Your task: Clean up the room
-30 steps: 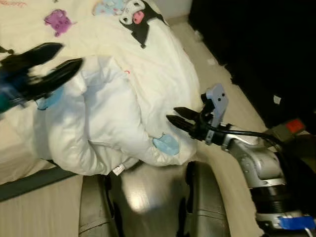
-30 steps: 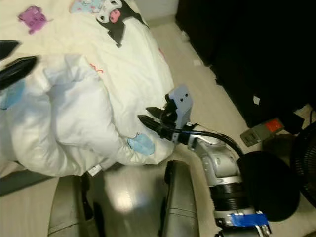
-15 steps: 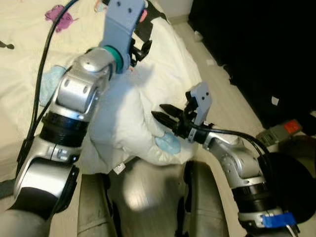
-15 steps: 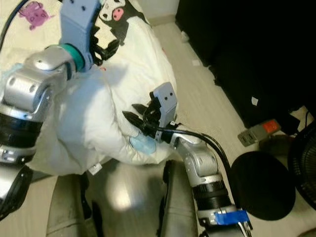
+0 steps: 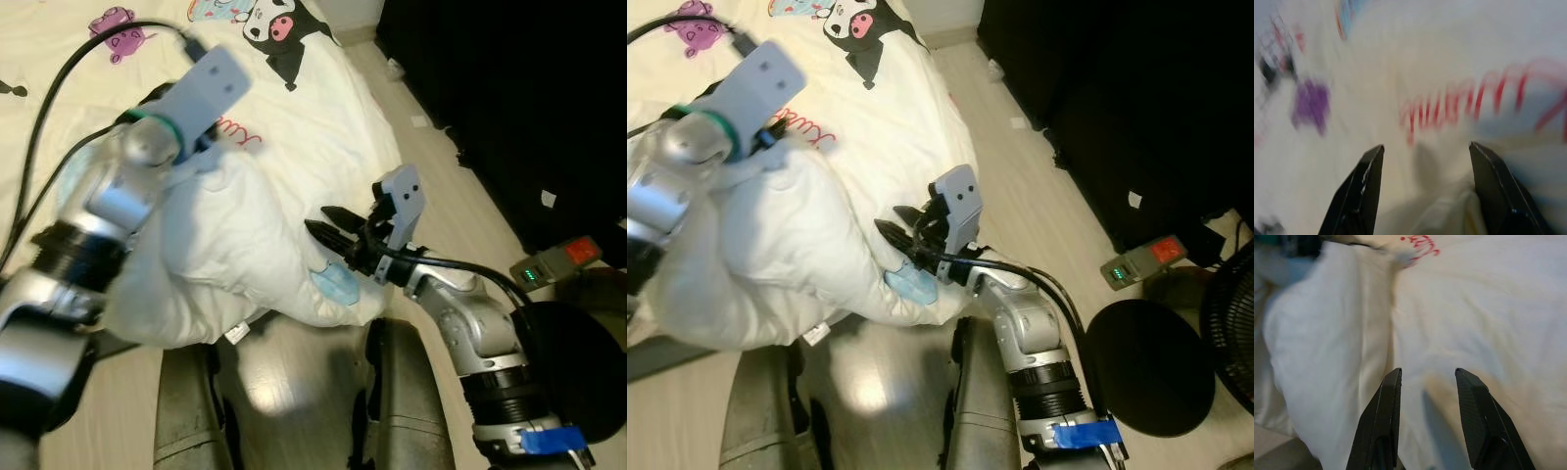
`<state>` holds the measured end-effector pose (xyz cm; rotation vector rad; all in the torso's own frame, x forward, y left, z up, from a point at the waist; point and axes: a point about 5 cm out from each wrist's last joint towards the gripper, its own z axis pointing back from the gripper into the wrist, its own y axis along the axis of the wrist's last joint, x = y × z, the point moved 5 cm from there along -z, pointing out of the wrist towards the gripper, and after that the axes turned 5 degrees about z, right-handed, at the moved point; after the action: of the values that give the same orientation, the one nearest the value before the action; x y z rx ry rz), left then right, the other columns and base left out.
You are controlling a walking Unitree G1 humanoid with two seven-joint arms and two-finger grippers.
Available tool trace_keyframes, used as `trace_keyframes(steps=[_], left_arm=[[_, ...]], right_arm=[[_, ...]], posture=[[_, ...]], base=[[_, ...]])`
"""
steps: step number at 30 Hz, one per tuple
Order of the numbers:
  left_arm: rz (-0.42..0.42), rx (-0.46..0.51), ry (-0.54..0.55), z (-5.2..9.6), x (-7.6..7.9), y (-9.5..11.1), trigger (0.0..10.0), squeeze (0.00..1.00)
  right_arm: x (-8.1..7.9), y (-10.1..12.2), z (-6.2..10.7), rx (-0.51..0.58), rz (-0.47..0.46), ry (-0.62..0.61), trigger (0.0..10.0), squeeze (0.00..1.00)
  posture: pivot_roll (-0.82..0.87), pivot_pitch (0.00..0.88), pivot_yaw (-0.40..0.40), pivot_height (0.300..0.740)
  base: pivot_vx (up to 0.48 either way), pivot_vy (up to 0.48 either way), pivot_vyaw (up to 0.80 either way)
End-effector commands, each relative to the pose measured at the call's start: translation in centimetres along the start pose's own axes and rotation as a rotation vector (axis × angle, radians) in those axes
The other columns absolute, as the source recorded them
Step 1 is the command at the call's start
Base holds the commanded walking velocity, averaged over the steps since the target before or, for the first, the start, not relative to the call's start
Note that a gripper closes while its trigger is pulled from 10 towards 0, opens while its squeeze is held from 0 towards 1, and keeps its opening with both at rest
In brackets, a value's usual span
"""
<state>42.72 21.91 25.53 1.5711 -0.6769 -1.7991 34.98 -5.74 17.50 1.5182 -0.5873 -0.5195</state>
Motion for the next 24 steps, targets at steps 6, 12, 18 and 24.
trace_keyframes(steps=[6, 12, 18, 24], left_arm=[[-0.056, -0.248, -0.173, 5.9, -2.7, -10.0, 10.0, 0.00], [-0.146, -0.300, -0.248, 9.5, -5.0, -11.8, 10.0, 0.00], [-0.163, -0.236, -0.324, 12.1, -6.7, -10.1, 10.0, 0.00], [-0.269, -0.253, -0.390, 14.2, -7.3, -9.9, 10.0, 0.00]], right_arm=[[0.1, -0.7, 0.4, -0.015, -0.016, -0.004, 10.0, 0.00], [0.3, -0.8, 0.5, -0.019, -0.016, -0.005, 10.0, 0.00], [0.3, -1.0, 0.4, -0.023, -0.018, 0.001, 10.0, 0.00], [0.2, -1.0, 0.3, -0.022, -0.017, 0.004, 10.0, 0.00]], posture=[[0.08, 0.248, 0.026, 0.524], [0.10, 0.252, 0.021, 0.524], [0.11, 0.254, 0.017, 0.524], [0.10, 0.256, 0.022, 0.524]], base=[[0.000, 0.000, 0.00], [0.000, 0.000, 0.00], [0.000, 0.000, 0.00], [0.000, 0.000, 0.00]])
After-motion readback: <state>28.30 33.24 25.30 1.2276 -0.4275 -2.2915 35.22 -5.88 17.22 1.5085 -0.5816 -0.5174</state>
